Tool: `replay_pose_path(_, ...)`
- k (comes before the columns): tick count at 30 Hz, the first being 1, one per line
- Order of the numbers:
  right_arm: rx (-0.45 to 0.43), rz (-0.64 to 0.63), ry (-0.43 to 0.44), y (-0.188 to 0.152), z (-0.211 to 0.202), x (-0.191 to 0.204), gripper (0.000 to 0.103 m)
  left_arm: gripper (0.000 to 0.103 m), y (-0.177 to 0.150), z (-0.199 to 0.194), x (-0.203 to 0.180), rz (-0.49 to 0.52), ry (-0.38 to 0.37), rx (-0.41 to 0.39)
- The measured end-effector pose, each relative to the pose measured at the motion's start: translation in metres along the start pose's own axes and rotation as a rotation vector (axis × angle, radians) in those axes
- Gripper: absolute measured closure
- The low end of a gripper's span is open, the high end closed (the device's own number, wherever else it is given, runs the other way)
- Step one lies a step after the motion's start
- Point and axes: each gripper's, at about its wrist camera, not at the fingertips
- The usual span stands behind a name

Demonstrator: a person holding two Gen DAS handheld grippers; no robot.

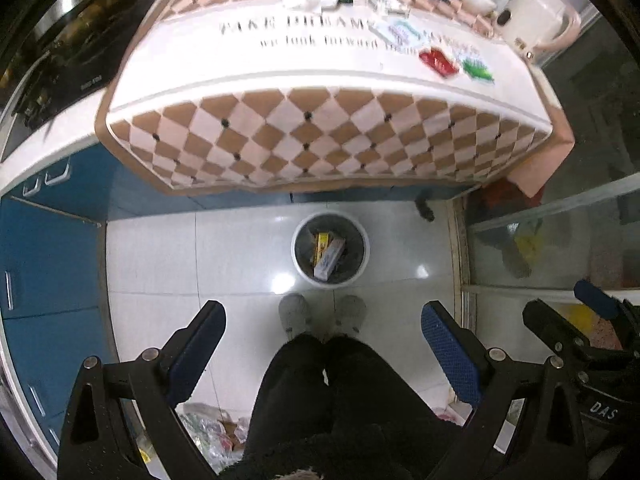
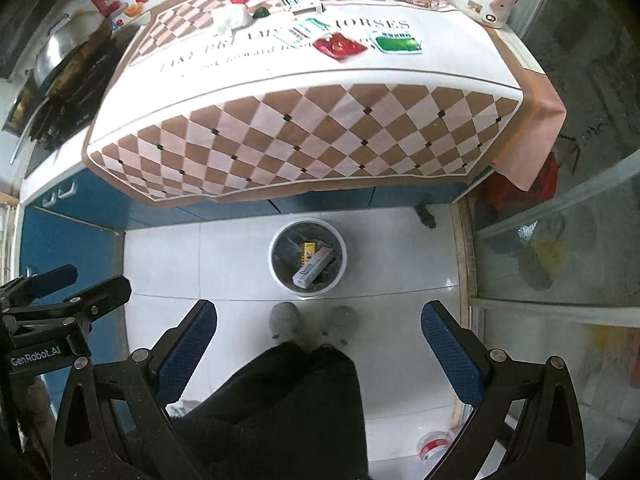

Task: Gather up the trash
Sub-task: 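Raise both tools back toward the counter, then grasp the white tissue with the left tool while the right grasps the green-white medicine box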

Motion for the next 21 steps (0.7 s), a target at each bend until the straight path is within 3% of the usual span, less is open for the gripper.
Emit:
replay_pose_path(7, -0.095, 0.085, 0.024, 0.023, -0.030, 0.005, 0.000, 0.000, 0.048, -0.033, 0.001, 0.060, -0.007, -0.182)
replay_pose_path(11, -0.152, 0.134, 0.046, 0.062, -0.035, -0.003, 0.000, 0.000, 0.101, -0.033, 0.005, 0.018, 0.042, -0.240)
replay_pose_path(16, -0.157, 0.169, 0.090, 0.132, -0.011, -0.021, 0.000, 0.000, 0.175, -0.009, 0.018, -0.067, 0.106, -0.234)
replay_pose_path(21, -0.137, 0.186, 0.122, 0.238, 0.042, -0.040, 0.000, 0.000, 0.262, 0.038, 0.035, -0.240, 0.122, -0.171)
Point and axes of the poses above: each gripper's, at about its wrist camera, not at the fingertips, and z roughly the way its jaws point, x to its left, y to its top, and after that the axes turned 2 degrees about -y, right-handed
